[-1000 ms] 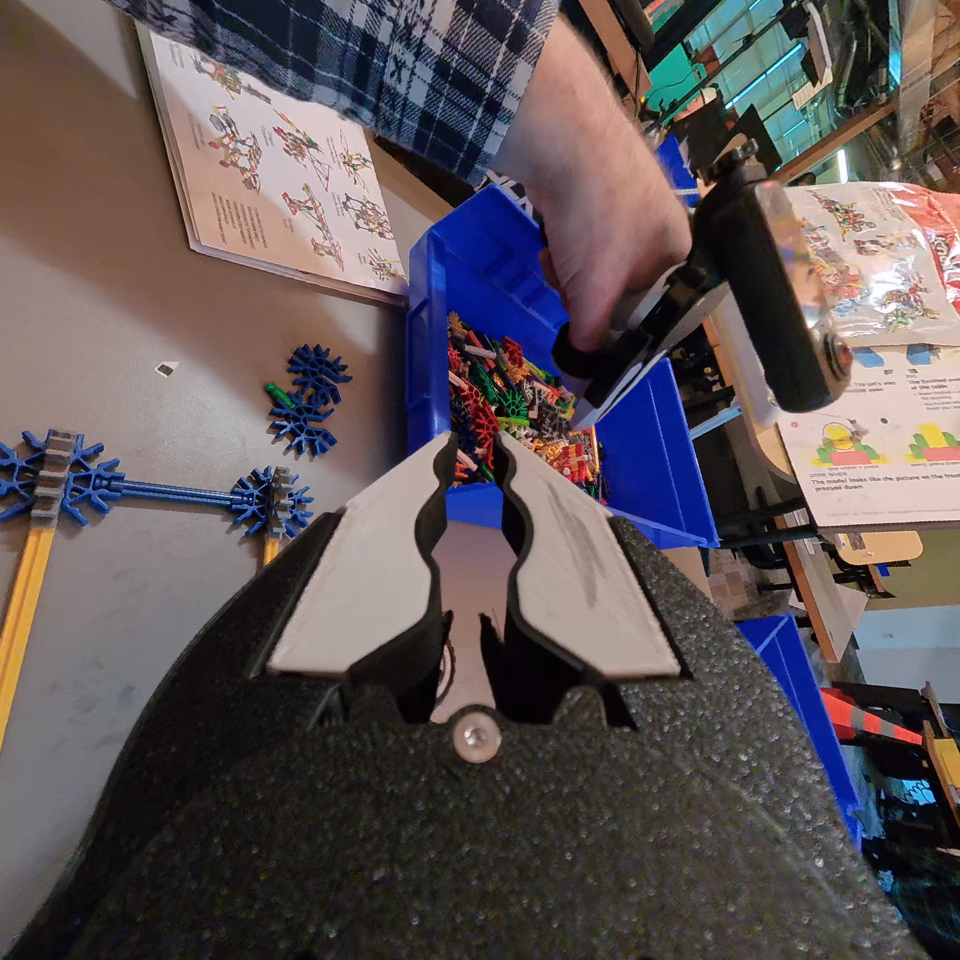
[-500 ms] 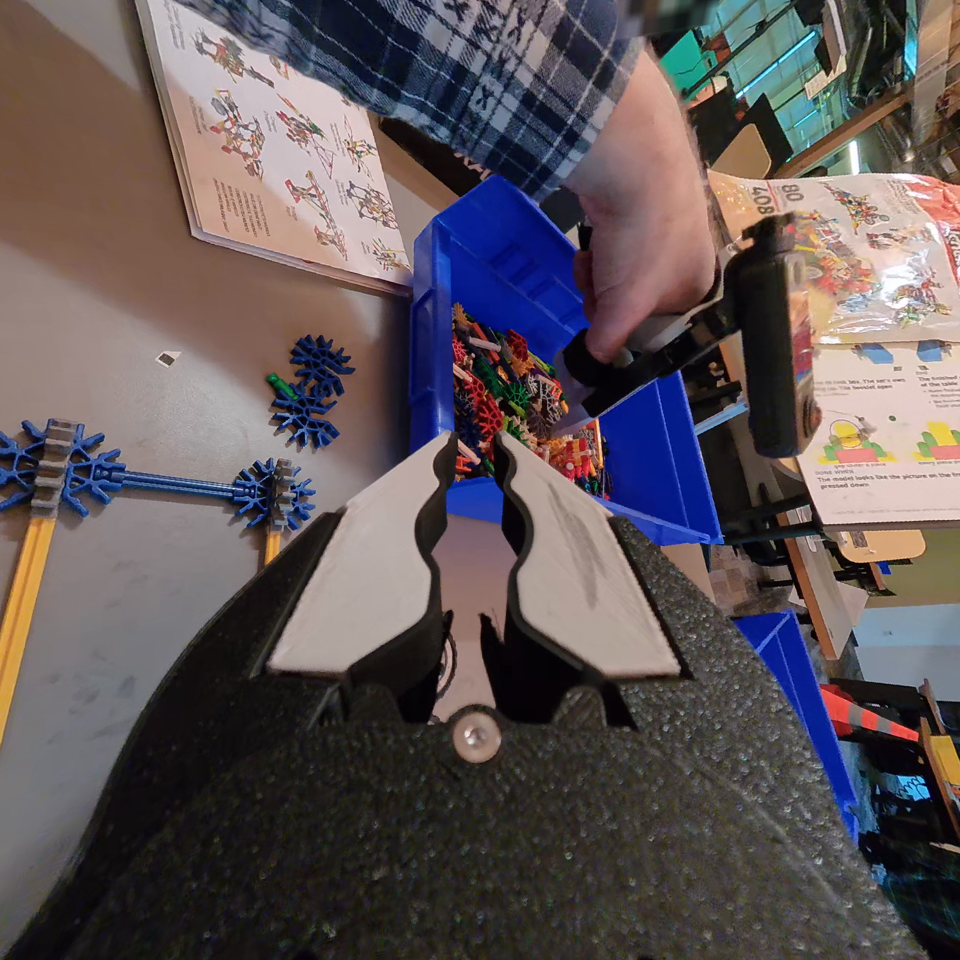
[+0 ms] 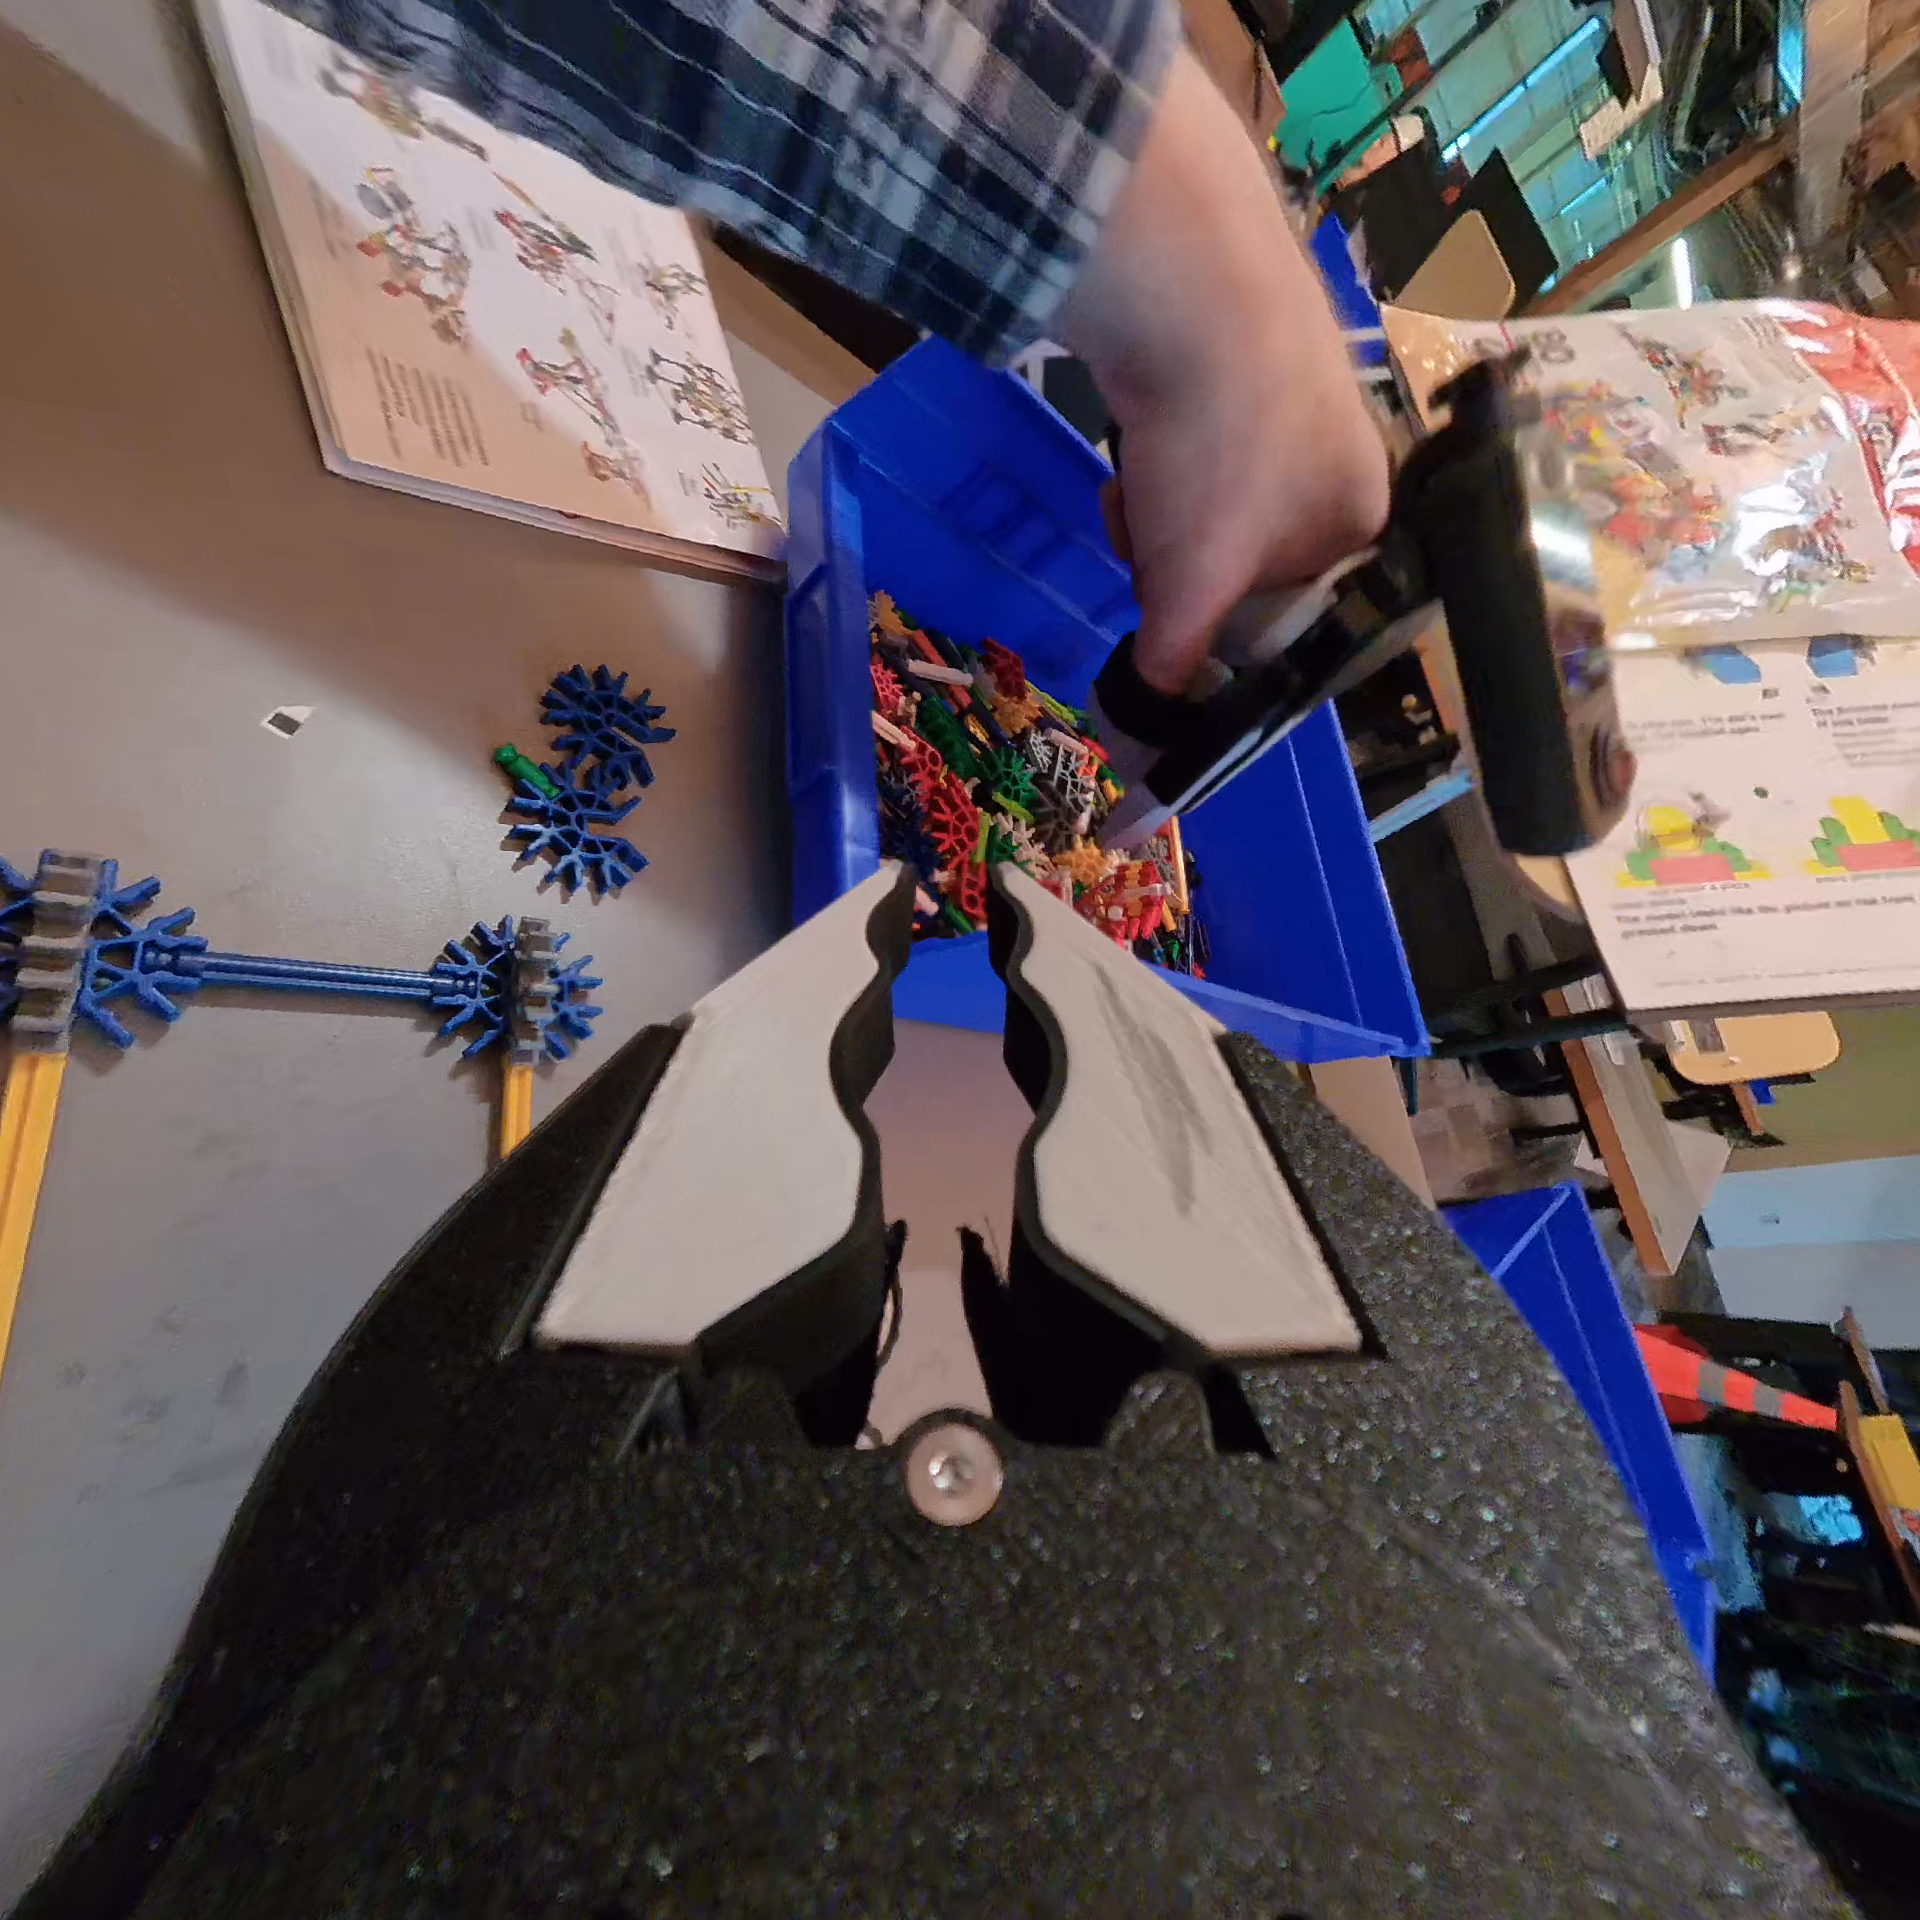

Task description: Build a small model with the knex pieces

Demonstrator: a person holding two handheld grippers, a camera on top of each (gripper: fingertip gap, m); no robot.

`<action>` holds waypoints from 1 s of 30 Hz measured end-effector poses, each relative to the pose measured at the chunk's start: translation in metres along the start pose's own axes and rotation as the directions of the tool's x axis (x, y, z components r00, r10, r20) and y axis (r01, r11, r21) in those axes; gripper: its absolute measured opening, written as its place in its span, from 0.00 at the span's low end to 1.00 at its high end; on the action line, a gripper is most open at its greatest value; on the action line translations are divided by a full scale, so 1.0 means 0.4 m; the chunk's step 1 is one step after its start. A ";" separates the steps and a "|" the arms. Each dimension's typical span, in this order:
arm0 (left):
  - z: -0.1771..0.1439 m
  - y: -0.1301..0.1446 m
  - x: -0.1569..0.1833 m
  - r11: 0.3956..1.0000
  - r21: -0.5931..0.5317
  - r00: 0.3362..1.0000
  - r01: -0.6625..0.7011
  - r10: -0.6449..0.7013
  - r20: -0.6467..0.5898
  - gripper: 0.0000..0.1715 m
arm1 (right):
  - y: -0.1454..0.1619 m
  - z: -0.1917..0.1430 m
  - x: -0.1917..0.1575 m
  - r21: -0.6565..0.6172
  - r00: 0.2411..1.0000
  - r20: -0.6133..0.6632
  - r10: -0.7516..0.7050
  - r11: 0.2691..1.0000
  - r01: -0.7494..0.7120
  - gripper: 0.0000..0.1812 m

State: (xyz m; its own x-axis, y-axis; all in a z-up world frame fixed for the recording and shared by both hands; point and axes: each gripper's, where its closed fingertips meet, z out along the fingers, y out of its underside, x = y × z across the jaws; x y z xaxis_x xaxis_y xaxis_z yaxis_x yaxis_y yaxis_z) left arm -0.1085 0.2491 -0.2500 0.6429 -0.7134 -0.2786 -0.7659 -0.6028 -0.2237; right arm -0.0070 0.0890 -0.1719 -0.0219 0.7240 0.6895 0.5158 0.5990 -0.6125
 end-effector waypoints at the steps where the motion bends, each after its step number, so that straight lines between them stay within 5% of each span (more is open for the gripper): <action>1: -0.014 -0.006 0.003 1.000 0.029 1.000 -0.011 0.011 0.008 0.17 | 0.004 0.001 0.007 -0.005 1.000 -0.007 0.017 1.000 -0.017 0.07; 6: -0.088 -0.037 0.009 0.977 0.195 0.990 -0.087 0.063 0.128 0.17 | 0.019 0.004 0.038 -0.011 0.994 -0.042 0.099 0.995 -0.099 0.07; 8: -0.135 -0.065 0.051 0.945 0.323 0.997 -0.051 0.027 0.079 0.17 | 0.025 0.000 0.065 -0.004 0.986 -0.085 0.142 0.990 -0.143 0.08; 10: -0.200 -0.105 0.107 0.872 0.490 1.000 0.016 -0.010 -0.015 0.17 | 0.026 -0.008 0.095 0.022 0.973 -0.131 0.190 0.982 -0.189 0.11; 14: -0.358 -0.173 0.234 0.613 0.741 0.945 0.274 -0.029 -0.326 0.17 | 0.014 -0.030 0.143 0.088 0.949 -0.221 0.227 0.973 -0.212 0.17; 19: -0.458 -0.199 0.353 0.403 0.687 0.727 0.604 0.073 -0.683 0.17 | 0.010 -0.038 0.163 0.093 0.933 -0.300 0.199 0.980 -0.179 0.19; 24: -0.523 -0.209 0.390 0.210 0.546 0.505 0.811 0.220 -0.835 0.17 | -0.004 -0.064 0.187 0.111 0.905 -0.392 0.165 0.985 -0.131 0.13; 30: -0.541 -0.209 0.412 0.138 0.414 0.356 0.900 0.317 -0.879 0.18 | -0.011 -0.094 0.188 0.077 0.873 -0.486 0.047 0.997 -0.010 0.05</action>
State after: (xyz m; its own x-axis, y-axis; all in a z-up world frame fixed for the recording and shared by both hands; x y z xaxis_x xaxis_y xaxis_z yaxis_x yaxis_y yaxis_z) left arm 0.0632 0.1047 -0.0749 -0.0067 -0.7588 0.6513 0.4694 -0.5775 -0.6680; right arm 0.0214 0.1279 -0.1029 0.4212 0.4935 0.7610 0.4481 0.6163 -0.6476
